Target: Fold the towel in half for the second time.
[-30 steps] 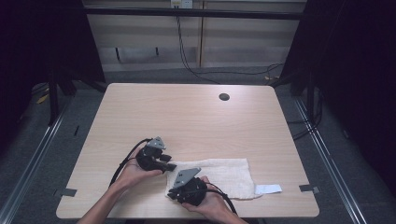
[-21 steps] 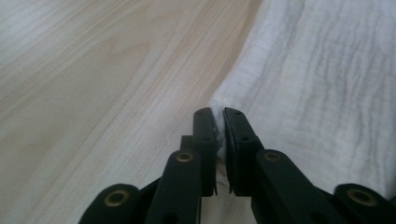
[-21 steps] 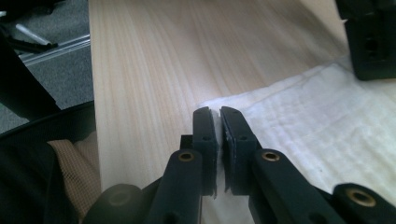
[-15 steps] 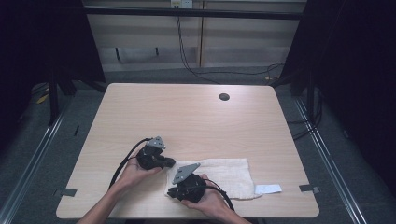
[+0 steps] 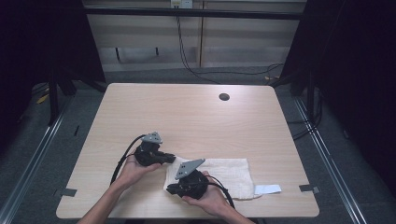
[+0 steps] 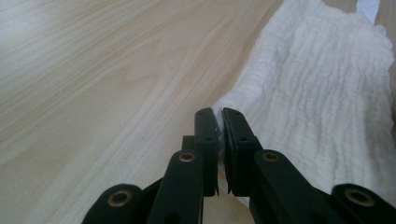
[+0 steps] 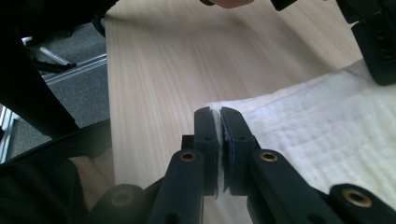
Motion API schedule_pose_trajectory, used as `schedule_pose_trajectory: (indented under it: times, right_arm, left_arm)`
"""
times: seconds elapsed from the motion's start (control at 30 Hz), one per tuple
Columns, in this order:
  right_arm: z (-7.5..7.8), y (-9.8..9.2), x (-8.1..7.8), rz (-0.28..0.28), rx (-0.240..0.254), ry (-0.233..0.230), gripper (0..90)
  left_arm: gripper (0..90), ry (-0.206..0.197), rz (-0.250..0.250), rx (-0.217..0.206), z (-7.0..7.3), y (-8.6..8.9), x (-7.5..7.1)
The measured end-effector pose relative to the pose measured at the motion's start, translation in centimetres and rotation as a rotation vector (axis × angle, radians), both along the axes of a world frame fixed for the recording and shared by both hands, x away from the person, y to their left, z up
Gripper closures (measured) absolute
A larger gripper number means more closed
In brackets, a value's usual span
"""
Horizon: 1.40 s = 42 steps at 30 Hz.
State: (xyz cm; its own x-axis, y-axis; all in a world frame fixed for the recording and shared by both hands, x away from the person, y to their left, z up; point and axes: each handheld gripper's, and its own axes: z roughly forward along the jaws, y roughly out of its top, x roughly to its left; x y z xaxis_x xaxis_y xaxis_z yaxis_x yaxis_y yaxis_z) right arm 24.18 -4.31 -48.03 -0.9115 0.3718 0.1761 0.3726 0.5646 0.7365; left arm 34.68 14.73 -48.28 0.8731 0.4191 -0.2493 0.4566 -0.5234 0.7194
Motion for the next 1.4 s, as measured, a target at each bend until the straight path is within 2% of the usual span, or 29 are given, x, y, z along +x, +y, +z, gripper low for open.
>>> schedule_pose_trajectory:
  times: [0.13, 0.23, 0.53, 0.67, 0.7, 0.87, 1.23, 1.4]
  right_arm:
    - [0.4, -0.1, 0.1, -0.004, 0.013, -0.006, 85.9]
    - [1.1, -0.4, 0.2, -0.009, 0.047, -0.015, 85.9]
    - [1.9, -0.6, 0.3, -0.008, 0.073, -0.025, 85.9]
    - [2.3, -0.6, 0.3, -0.004, 0.086, -0.035, 86.0]
    - [2.5, -0.6, 0.2, 0.0, 0.089, -0.041, 86.0]
    - [2.8, -0.7, 0.2, 0.003, 0.104, -0.039, 85.9]
    - [3.9, -0.3, 0.1, -0.005, 0.143, -0.068, 86.0]
    - [4.3, 0.2, 0.1, 0.008, 0.135, -0.078, 86.0]
  left_arm:
    - [85.4, -0.004, 0.005, -0.018, 0.5, 0.3, 0.2]
    - [85.4, -0.007, 0.019, -0.046, 0.8, 0.3, 0.1]
    - [85.4, -0.014, 0.022, -0.056, 1.4, 0.7, 0.2]
    - [85.4, -0.014, 0.015, -0.079, 2.1, 1.1, 0.3]
    - [85.4, -0.016, 0.011, -0.097, 2.4, 1.4, 0.4]
    - [85.4, -0.017, 0.013, -0.098, 2.6, 1.6, 0.4]
    - [85.3, -0.017, 0.038, -0.1, 3.1, 2.2, 0.2]
    - [85.2, -0.01, 0.048, -0.105, 3.5, 2.6, 0.3]
